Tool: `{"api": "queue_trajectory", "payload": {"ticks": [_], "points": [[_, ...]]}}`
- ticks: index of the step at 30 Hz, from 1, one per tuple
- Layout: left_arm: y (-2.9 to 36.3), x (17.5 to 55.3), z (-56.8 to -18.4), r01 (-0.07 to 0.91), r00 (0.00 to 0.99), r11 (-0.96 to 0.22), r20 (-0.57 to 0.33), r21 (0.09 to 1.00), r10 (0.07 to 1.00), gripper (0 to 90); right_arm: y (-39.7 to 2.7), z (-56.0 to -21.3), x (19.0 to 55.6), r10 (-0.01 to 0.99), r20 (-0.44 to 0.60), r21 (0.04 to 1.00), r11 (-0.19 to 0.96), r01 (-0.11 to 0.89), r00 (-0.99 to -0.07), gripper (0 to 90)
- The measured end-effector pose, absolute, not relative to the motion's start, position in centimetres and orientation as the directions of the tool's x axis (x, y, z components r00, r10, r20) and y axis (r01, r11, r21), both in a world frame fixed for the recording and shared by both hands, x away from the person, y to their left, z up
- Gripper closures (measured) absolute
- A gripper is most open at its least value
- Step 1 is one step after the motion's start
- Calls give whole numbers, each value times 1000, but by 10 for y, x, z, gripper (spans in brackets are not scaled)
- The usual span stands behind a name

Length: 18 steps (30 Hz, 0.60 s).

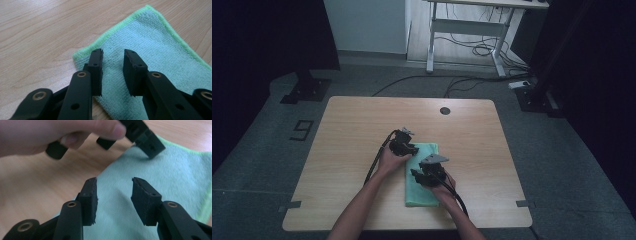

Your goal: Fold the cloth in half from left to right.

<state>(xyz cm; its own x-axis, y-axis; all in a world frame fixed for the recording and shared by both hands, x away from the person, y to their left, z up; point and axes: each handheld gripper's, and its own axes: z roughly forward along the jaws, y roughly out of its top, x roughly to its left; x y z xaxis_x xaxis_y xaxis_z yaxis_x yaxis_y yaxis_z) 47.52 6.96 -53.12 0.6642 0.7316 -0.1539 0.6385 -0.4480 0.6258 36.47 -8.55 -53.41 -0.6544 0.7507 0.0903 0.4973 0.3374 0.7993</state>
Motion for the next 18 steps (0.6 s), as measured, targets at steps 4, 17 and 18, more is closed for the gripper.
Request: {"api": "queue_trajectory", "payload": {"ticks": [4, 17, 18], "points": [[72, 477, -532, 650, 658, -435, -176, 623, 732, 693, -77, -536, 376, 753, 91, 793, 341, 504, -651, 539], [72, 477, -532, 661, 651, -424, -191, 619, 735, 688, -63, -546, 387, 763, 65, 762, 378, 525, -643, 554], [72, 477, -532, 659, 652, -428, -186, 618, 735, 687, -64, -547, 387, 765, 69, 763, 373, 528, -641, 557]]}}
